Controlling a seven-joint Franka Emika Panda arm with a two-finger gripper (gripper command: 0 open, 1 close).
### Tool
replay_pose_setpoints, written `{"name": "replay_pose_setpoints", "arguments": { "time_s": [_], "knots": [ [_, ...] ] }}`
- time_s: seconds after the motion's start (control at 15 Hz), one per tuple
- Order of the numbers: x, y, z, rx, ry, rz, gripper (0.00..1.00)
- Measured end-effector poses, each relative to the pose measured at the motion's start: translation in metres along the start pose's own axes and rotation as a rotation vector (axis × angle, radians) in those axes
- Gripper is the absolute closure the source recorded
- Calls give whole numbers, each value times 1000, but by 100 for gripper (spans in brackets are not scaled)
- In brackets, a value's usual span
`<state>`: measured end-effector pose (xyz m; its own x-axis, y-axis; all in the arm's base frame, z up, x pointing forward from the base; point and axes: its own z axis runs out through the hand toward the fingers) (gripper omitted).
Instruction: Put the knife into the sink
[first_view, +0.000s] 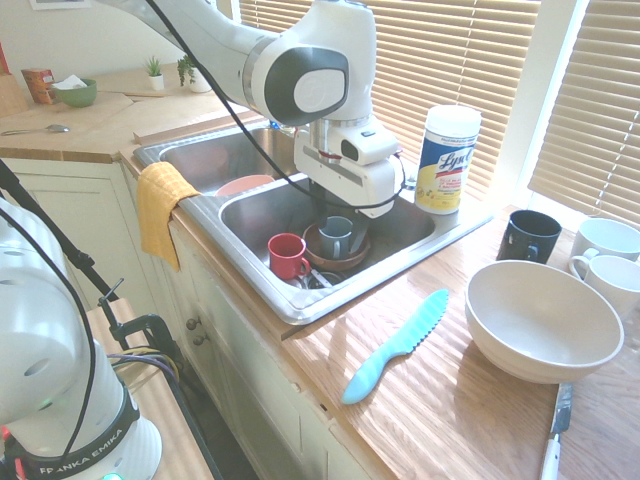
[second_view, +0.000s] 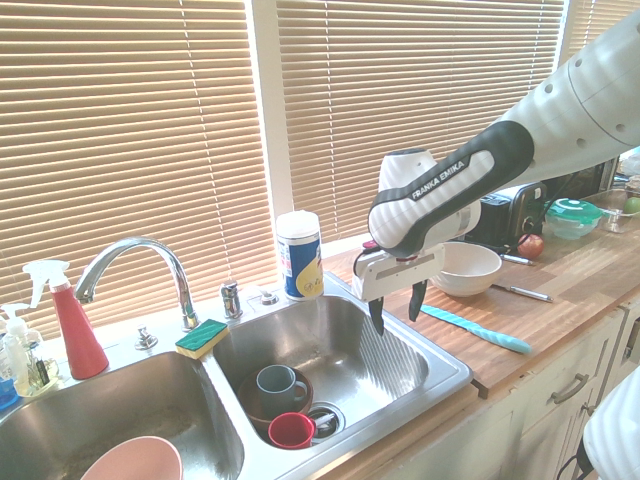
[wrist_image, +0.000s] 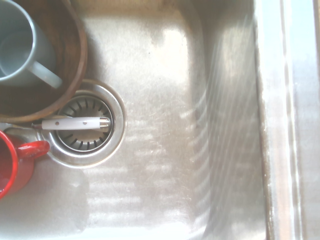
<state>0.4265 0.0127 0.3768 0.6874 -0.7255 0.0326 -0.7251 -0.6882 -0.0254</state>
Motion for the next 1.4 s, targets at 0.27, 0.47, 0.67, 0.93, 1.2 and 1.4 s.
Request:
{"name": "replay_pose_setpoints", "arguments": {
  "time_s": [0.27, 0.47, 0.67, 0.93, 1.2, 1.4],
  "knots": [
    [2, 2, -1, -1, -6, -67, 0],
    [15, 21, -13, 4, -20, -249, 0],
    [28, 56, -23, -4, -24, -374, 0],
    [45, 108, -13, -22, -7, -347, 0],
    [58, 143, 4, -37, 29, -291, 0],
    [63, 157, 12, -44, 40, -264, 0]
  ]
}}
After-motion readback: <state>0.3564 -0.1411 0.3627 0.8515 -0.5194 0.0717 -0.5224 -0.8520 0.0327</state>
